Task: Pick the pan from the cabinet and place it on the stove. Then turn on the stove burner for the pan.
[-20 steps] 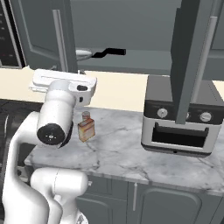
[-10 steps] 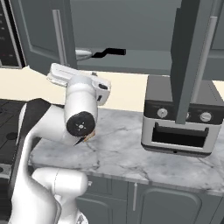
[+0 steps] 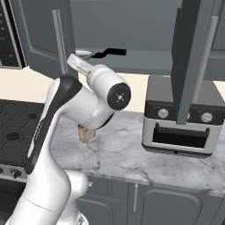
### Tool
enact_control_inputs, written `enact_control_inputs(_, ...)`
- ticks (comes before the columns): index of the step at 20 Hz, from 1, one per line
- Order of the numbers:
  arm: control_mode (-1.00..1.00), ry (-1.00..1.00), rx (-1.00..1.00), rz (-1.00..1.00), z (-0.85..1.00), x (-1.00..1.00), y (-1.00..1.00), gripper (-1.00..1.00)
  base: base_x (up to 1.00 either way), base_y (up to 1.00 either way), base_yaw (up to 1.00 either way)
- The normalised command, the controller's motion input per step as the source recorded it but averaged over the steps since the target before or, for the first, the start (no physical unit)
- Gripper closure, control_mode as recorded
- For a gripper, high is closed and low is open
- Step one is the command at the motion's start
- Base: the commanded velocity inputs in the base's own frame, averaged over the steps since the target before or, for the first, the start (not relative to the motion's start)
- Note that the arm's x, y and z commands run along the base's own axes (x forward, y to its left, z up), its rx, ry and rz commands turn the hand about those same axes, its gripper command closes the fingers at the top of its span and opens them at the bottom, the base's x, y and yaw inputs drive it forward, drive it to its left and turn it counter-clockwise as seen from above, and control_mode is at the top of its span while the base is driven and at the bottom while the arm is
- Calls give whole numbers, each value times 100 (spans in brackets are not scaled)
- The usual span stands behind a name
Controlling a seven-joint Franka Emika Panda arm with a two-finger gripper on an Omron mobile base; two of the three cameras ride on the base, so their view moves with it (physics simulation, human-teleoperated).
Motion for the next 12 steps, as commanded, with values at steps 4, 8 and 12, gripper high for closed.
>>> enact_control_inputs(4, -100, 24, 8, 11, -6, 49, 0, -100, 0, 0, 0)
enact_control_inputs(8, -100, 22, 8, 10, -3, 59, 0, -100, 0, 0, 0)
enact_control_inputs(12, -100, 16, 11, 9, -5, 55, 0, -100, 0, 0, 0)
